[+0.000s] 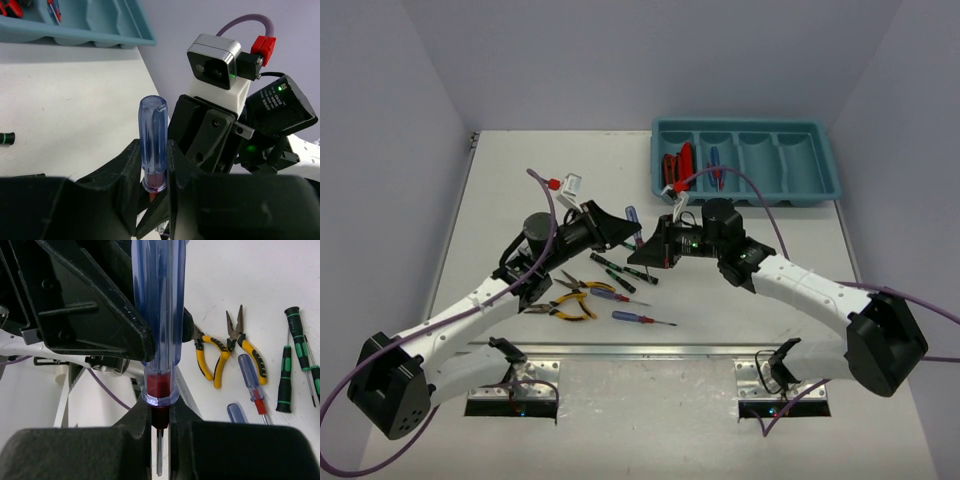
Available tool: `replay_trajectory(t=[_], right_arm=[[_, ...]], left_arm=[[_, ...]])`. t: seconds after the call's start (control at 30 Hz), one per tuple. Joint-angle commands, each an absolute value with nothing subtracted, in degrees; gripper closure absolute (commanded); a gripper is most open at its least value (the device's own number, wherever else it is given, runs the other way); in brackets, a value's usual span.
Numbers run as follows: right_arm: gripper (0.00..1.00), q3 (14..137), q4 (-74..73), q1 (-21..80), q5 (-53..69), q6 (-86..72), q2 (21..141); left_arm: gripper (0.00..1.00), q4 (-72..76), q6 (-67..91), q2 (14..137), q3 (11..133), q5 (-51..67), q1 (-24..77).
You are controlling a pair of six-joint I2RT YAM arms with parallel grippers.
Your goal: Sort the tools into containers
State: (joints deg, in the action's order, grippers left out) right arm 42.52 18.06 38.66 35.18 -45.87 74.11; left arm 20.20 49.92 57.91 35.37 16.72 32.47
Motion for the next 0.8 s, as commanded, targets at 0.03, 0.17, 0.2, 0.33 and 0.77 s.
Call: replay_trajectory(t=[0.03, 0.17, 0.2, 0.33, 0.77], right_arm=[[1.00, 43.8, 18.7, 38.6, 29.2, -44.2, 73.6], [1.00, 46.0, 11.6, 38.6, 23.3, -41.6, 73.8], [1.00, 46.4, 10.4, 38.6, 21.5, -40.7, 73.8], [1.00, 49.5, -0.6, 36.7, 12.2, -36.6, 74.6], [1.00, 82.8, -27.5, 11.3, -2.1, -20.9, 102.9]], left_arm=[[0.87, 20.8, 47.2, 57.9, 36.5, 17.4, 32.5], [0.12, 10.6, 43.6, 58.4, 40.9, 12.1, 32.6], [0.02, 6.1, 42.6, 58.6, 42.2, 9.3, 32.5], [0.00, -15.4, 41.5, 60.8, 51.9, -4.8, 32.5], [0.00, -41.8, 30.5, 55.6, 60.6, -19.4, 32.5]])
